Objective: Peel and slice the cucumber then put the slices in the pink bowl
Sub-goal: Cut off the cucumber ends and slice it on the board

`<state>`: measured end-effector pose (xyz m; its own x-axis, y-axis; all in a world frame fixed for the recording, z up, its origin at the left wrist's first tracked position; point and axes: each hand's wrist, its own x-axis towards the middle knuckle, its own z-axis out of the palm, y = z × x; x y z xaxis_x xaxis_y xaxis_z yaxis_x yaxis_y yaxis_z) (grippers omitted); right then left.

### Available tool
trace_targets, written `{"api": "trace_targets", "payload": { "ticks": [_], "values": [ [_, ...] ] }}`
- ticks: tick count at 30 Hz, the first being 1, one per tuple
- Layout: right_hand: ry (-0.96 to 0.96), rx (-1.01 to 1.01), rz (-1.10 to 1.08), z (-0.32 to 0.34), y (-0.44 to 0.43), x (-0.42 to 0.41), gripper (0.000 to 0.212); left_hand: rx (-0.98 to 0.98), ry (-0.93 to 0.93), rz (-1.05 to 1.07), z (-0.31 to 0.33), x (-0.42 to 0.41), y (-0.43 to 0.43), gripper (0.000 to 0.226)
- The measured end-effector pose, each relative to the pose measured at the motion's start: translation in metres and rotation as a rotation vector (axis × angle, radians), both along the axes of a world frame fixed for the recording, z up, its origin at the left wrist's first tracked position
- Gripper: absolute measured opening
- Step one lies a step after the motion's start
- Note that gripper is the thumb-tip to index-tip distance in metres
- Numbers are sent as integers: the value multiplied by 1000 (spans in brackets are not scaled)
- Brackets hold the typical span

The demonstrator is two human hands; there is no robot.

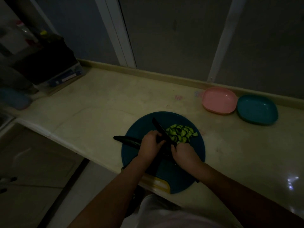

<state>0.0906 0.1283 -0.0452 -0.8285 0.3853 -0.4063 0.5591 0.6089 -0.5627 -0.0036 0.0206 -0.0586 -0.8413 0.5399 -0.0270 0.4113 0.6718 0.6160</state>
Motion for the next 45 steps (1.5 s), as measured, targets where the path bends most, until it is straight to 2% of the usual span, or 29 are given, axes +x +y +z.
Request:
{"api": "trace_targets", "payload": {
  "ticks": [7,23,33,45],
  "values": [
    [7,6,-31,2,4,5,46,19,38,-78,-3,5,-8,30],
    [74,-26,6,9,5,16,51,22,19,-2,-3,4,-7,27],
    [44,19,54,3,3,3,47,25,2,-5,-3,4,-7,26],
    [11,11,1,6,15,9,48,30,16,3,-2,4,-7,24]
  ]
}}
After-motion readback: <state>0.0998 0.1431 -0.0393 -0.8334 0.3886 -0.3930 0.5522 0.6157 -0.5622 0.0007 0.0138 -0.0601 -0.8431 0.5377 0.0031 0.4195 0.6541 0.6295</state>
